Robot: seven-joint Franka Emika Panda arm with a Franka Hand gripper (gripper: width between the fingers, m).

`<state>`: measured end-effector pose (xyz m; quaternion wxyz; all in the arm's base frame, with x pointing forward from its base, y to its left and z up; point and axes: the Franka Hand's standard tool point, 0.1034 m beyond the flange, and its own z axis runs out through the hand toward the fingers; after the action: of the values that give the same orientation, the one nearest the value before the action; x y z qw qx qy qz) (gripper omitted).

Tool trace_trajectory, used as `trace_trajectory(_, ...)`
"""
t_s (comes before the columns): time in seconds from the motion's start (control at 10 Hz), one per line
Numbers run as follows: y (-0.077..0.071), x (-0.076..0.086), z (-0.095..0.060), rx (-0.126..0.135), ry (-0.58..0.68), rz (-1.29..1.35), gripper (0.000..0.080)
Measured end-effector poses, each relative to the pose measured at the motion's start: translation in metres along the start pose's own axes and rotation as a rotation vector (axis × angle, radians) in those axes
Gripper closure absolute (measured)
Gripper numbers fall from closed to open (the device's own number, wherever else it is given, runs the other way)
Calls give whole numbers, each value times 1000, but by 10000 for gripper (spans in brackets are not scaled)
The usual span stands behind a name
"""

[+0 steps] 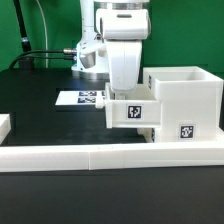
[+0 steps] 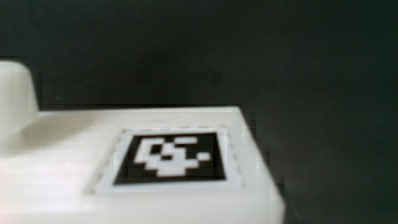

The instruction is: Assemble drawer

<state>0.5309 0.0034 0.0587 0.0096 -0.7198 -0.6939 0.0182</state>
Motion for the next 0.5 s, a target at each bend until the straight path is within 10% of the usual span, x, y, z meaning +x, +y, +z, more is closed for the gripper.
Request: trace_trajectory(0.5, 0, -6, 0, 2, -2, -65, 757)
